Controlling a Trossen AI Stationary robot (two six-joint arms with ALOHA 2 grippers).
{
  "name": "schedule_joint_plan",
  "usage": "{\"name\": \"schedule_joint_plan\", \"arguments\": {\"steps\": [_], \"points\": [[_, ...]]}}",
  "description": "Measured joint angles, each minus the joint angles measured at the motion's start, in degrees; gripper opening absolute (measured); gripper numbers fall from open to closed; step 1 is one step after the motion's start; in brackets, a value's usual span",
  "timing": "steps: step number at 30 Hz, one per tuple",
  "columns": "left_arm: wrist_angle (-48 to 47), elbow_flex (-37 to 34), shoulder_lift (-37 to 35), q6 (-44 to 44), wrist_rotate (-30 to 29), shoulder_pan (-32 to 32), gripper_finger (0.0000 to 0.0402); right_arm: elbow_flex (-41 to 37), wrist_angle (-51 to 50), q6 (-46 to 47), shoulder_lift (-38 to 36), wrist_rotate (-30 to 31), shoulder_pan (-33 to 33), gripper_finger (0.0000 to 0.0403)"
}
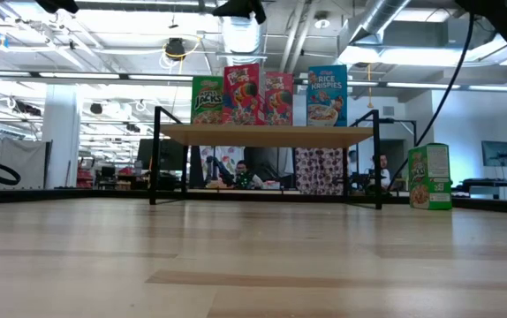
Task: Stack cereal on shelf
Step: Put the red cereal box on the shelf aligned with the other red cereal box
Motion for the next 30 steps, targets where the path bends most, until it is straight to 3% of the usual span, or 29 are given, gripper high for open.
{"name": "schedule_joint_plan", "arguments": {"steps": [12, 18, 24, 30], "points": [[9.77, 0.02, -0.05, 8.27, -20.70, -0.01, 0.0108, -0.11, -4.85, -5.57, -3.73, 0.20, -0.04, 0.0291], [13.88, 0.02, 0.00, 15.20, -20.96, 0.09, 0.0114, 0.09, -6.07, -7.79, -5.83, 0.22, -0.20, 0.0291], [21.64, 0.02, 0.00, 25.92, -21.03, 3.00, 0.0153, -0.02, -9.09, -10.19, -9.00, 0.57, 0.29, 0.0291], [31.84, 0.02, 1.33, 40.68, -16.08, 8.62, 0.0180, 0.02, -9.84, -10.17, -11.78, 0.57, 1.54, 0.0291]]}}
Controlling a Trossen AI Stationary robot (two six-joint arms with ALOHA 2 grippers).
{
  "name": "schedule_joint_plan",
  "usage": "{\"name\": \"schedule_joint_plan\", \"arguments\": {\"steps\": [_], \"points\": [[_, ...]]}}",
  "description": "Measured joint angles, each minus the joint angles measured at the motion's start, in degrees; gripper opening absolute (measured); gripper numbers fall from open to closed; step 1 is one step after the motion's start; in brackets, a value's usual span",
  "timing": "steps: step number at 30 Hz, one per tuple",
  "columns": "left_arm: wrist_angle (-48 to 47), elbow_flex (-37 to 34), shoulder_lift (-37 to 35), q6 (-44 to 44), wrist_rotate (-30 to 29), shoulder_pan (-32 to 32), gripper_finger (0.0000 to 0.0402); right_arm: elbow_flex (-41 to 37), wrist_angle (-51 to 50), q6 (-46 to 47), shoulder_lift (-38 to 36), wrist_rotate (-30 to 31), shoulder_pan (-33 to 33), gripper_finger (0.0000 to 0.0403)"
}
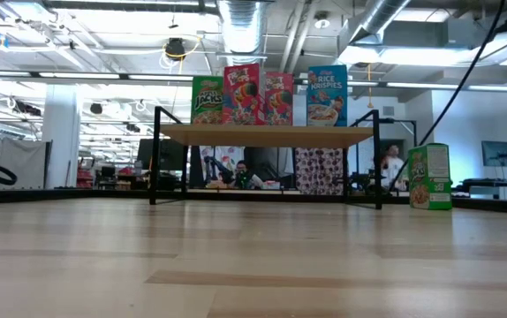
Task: Stack cereal on shelf
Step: Put the red cereal box on the shelf aligned with the other red cereal box
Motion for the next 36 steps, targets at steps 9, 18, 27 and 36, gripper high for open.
{"name": "schedule_joint_plan", "arguments": {"steps": [9, 18, 27, 36], "points": [[7.81, 0.00, 7.12, 3.78, 7.47, 11.39, 0.0182, 0.00, -2.19, 0.08, -4.14, -0.02, 1.59, 0.0291], [10.36, 0.00, 16.56, 1.44, 14.68, 25.07, 0.0182, 0.02, -8.65, 0.01, -5.81, -0.02, -1.03, 0.0291], [10.84, 0.00, 24.59, -0.02, 17.63, 30.53, 0.0182, 0.02, -18.74, 0.00, -5.83, -0.01, -4.53, 0.0291], [11.28, 0.00, 29.88, 0.40, 19.03, 31.19, 0.0182, 0.02, -22.28, -0.20, -5.40, -0.02, -5.16, 0.0291]]}}
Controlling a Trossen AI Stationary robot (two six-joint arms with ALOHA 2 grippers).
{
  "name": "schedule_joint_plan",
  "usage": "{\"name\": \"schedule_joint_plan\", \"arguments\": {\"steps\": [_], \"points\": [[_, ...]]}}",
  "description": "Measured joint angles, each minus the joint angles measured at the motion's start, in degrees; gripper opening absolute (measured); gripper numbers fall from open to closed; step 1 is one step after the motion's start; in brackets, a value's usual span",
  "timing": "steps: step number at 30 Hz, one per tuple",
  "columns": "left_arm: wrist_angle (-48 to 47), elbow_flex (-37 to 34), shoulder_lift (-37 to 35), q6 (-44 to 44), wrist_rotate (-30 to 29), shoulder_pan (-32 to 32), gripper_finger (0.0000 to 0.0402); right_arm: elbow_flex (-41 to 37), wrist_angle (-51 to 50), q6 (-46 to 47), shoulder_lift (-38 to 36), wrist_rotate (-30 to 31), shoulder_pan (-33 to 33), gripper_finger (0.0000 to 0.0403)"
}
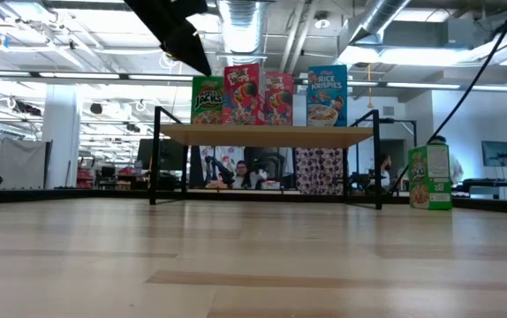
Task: Stack cereal on shelf
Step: Put the red cereal box on the shelf aligned with the other red cereal box
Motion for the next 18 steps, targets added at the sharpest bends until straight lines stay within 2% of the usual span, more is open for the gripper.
{"name": "schedule_joint_plan", "arguments": {"steps": [6, 18], "points": [[0.21, 0.00, 3.08, -1.94, 6.15, -0.02, 0.0182, -0.02, -0.29, -0.30, 0.77, 0.02, -0.38, 0.0291], [3.48, 0.00, 9.82, -0.75, 6.07, -0.02, 0.0182, -0.04, -2.21, -0.43, 2.56, 0.00, -0.75, 0.0291]]}}
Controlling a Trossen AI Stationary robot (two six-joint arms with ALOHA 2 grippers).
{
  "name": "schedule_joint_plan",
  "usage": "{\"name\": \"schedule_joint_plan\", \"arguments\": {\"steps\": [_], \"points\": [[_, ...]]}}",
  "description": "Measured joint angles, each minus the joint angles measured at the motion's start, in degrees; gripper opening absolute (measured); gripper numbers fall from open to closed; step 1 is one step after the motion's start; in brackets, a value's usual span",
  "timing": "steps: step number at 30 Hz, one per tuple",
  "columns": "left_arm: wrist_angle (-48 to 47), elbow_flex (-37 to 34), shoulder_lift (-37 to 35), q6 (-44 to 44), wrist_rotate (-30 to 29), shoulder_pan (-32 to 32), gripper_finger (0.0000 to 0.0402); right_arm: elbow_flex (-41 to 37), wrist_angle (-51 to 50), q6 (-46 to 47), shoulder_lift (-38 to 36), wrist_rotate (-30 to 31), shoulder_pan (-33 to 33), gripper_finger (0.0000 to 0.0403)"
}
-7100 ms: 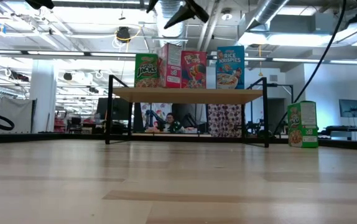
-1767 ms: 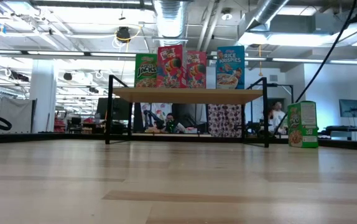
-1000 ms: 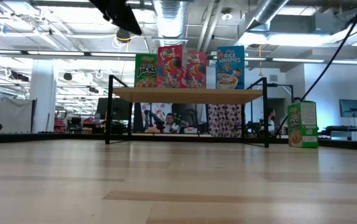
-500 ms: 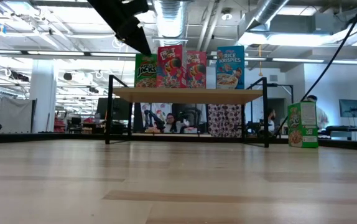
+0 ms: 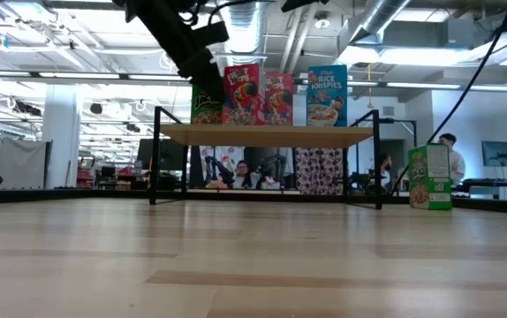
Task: Stack cereal on shelf
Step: Put the red cereal box on the shelf aligned with the other red cereal box
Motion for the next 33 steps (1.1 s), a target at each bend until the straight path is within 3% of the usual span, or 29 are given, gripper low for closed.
{"name": "schedule_joint_plan", "arguments": {"steps": [16, 33], "points": [[1.09, 0.02, 0.76, -2.08, 6.18, -0.17, 0.0181, 0.00, -0.03, 0.02, -0.09, 0.00, -0.15, 0.0291], [-0.25, 0.00, -0.90, -2.90, 1.59, -1.29, 0.0156, 0.00, -0.01, 0.11, -0.09, 0.00, -0.15, 0.0291]]}}
